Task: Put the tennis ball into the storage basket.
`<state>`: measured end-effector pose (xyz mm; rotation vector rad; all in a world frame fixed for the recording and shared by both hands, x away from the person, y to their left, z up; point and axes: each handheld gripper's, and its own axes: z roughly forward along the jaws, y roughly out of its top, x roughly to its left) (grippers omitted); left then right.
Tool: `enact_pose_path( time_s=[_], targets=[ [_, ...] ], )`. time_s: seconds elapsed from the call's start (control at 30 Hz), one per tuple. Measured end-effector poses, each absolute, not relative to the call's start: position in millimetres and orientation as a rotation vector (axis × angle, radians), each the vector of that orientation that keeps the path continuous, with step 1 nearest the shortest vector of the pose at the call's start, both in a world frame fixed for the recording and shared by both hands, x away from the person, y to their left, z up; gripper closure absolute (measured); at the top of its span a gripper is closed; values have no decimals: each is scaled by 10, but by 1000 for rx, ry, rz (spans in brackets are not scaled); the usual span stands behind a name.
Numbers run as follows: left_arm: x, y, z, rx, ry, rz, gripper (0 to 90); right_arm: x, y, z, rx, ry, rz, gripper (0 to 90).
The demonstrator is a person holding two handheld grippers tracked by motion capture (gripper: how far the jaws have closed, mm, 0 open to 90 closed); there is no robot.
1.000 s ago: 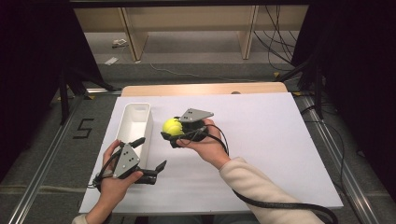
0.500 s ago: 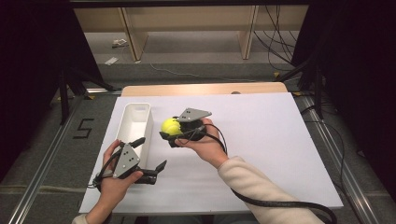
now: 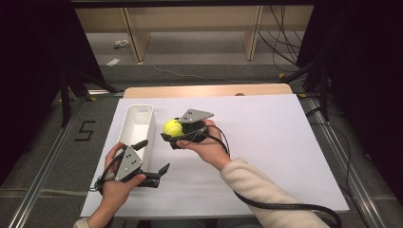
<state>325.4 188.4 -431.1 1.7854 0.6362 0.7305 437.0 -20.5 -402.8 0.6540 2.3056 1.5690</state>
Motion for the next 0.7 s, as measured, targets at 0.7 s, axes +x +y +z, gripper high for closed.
enact_pose_path(
  time_s=[0.7],
  targets=[
    [3255,1884,-4309,1787,633,730,0,4385,-98,-4010,644,2310,1576,269]
  ],
)
